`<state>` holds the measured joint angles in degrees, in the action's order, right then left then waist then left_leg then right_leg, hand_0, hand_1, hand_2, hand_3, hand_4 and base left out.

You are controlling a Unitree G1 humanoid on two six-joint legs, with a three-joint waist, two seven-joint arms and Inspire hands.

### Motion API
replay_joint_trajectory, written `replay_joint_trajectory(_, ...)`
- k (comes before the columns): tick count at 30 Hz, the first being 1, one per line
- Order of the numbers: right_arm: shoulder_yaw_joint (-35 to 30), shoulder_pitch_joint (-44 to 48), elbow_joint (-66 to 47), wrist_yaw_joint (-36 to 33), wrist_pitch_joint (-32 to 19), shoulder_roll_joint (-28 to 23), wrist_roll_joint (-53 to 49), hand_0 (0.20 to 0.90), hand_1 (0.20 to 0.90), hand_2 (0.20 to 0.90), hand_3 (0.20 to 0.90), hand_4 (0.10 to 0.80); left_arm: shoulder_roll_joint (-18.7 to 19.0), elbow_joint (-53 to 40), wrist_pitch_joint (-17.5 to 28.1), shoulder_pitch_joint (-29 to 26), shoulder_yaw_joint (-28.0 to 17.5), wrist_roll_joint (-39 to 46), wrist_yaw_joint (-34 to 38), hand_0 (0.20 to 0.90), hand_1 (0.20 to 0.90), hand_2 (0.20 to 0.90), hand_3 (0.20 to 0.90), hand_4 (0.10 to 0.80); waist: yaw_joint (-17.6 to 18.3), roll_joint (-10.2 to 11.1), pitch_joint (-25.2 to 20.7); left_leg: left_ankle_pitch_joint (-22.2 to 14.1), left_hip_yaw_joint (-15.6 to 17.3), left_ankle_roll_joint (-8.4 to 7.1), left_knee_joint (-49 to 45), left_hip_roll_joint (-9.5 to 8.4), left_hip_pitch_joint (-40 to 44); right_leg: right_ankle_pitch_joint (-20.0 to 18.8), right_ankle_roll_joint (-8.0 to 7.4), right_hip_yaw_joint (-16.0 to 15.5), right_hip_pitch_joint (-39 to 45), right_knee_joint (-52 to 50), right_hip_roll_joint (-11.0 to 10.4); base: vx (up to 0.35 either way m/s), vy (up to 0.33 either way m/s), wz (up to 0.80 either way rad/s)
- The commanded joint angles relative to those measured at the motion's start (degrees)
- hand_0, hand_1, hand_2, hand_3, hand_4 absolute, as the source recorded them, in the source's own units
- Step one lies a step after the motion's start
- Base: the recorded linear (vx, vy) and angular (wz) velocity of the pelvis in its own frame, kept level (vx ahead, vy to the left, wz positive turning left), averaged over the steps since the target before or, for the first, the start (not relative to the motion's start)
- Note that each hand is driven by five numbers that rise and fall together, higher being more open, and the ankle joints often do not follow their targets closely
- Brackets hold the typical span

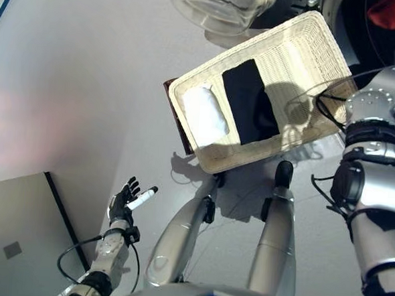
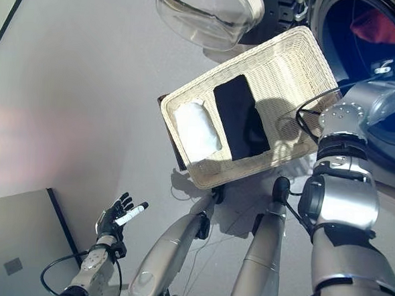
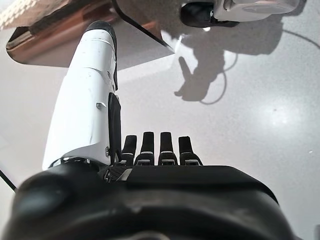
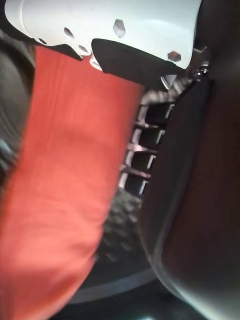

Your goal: Pick up the clothes and place them into the washing machine

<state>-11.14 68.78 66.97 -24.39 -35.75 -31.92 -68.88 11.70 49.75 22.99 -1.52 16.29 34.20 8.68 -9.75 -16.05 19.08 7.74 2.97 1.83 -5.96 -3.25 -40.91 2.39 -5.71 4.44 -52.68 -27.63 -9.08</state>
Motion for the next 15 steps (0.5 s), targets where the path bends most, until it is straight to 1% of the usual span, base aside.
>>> replay_joint_trajectory(1, 4.35, 2.1, -0.53, 5.12, -0.47, -1.27, -1.55, 0.9, 0.9, 0.9, 0.9, 0.8, 2.38, 1.59, 2.43, -0.04, -1.76, 1.64, 0.51, 0.9, 0.9, 0.9, 0.9, 0.8, -1.29, -3.99, -2.42, -12.57, 0.39, -3.05, -10.12, -0.2, 0.55, -0.89, -0.59, -3.52, 9.0, 9.09, 0.91, -0.001, 0.038, -0.07)
replay_joint_trajectory(5, 3.7, 1.85, 0.43, 6.46, -0.36, -0.05, -3.6, 0.9, 0.9, 0.9, 0.9, 0.8, 2.09, 1.5, 2.27, 0.01, -1.05, 1.32, 0.33, 0.9, 0.9, 0.9, 0.9, 0.8, -1.83, -4.35, -2.93, -11.52, 0.21, -3.12, -8.11, -0.25, 1.05, -1.5, -0.47, -3.52, 9.49, 10.59, 0.85, 0.0, 0.014, -0.02)
replay_joint_trajectory(9, 3.72, 0.86, 0.5, 7.0, 0.02, 0.94, -4.08, 0.9, 0.9, 0.9, 0.9, 0.8, 2.08, 1.41, 2.11, 0.46, -1.35, 1.06, 0.49, 0.9, 0.9, 0.9, 0.9, 0.8, -2.36, -4.55, -3.44, -10.63, -0.08, -3.31, -6.22, -0.46, 2.2, -2.21, -0.35, -3.34, 10.5, 11.9, 0.6, 0.0, 0.025, 0.0)
replay_joint_trajectory(11, 3.98, 0.57, 0.44, 7.08, 0.28, 1.28, -3.86, 0.9, 0.9, 0.9, 0.9, 0.8, 2.12, 1.32, 2.07, 0.68, -1.37, 1.04, 0.51, 0.9, 0.9, 0.9, 0.9, 0.8, -2.37, -4.46, -3.42, -10.46, -0.02, -3.34, -5.89, -0.51, 2.5, -2.42, -0.33, -3.35, 10.83, 12.28, 0.61, 0.0, 0.016, 0.01)
replay_joint_trajectory(12, 4.49, -0.07, 0.96, 7.14, 1.14, 1.65, -2.87, 0.9, 0.9, 0.9, 0.9, 0.8, 2.13, 1.37, 2.05, 0.5, -1.45, 0.97, 0.47, 0.9, 0.9, 0.9, 0.9, 0.8, -2.32, -4.16, -3.29, -10.31, 0.09, -3.34, -5.85, -0.53, 2.5, -2.72, -0.37, -3.49, 11.14, 12.81, 0.61, 0.0, 0.0, 0.0)
replay_joint_trajectory(15, 3.97, -1.04, 1.23, 7.58, 1.44, 3.01, -3.51, 0.9, 0.9, 0.9, 0.9, 0.8, 1.8, 1.37, 2.24, 0.19, -1.02, 1.19, 0.08, 0.9, 0.9, 0.9, 0.9, 0.8, -2.06, -3.5, -3.08, -9.89, -0.09, -3.58, -5.01, -0.41, 3.09, -3.22, -0.37, -3.64, 12.3, 14.07, 0.63, 0.0, 0.0, 0.0)
